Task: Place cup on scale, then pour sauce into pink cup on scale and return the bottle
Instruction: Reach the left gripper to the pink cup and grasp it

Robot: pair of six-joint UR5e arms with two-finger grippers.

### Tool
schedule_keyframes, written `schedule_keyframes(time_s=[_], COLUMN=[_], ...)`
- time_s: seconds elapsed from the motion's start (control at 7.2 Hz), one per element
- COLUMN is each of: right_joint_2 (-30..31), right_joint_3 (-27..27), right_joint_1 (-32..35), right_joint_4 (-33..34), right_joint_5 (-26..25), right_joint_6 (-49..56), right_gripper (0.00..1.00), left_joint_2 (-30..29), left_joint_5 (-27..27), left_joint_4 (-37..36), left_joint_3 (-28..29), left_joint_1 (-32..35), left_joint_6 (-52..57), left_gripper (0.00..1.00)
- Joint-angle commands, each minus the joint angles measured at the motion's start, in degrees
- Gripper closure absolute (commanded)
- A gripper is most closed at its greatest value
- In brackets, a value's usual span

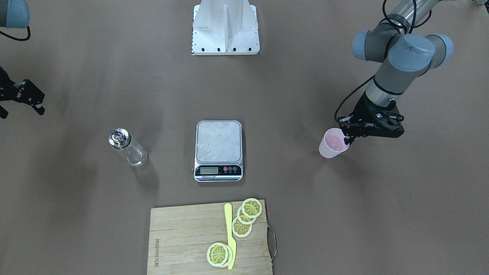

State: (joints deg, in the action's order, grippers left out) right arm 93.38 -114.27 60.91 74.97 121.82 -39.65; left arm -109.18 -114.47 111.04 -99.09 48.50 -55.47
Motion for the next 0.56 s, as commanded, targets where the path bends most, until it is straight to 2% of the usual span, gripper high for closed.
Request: schedule_keyframes(time_s=[0.0,0.28,0.42], right_joint_2=[-0.1,-0.4,-0.5], right_joint_3=[-0.1,-0.1,-0.1], right_joint_1=[-0.1,-0.1,-0.1], right_joint_4=[0.0,-0.1,-0.1], right_joint_5=[0.0,0.0,0.0], right_joint_6=[0.1,0.1,0.0], right_gripper=[0.00,0.00,0.00], left_joint_2=[-11.0,-18.0,-21.5], left_joint_5=[0.3,1.0,3.6], left_joint_4=[-13.6,-18.4,-22.1], left_joint_3=[-0.8,-0.2,0.3], left_joint_1=[-0.8,-3.9,-5.3], left_joint_6=[-4.2,-8.7,-9.5], left_gripper=[1.00,1.00,1.00])
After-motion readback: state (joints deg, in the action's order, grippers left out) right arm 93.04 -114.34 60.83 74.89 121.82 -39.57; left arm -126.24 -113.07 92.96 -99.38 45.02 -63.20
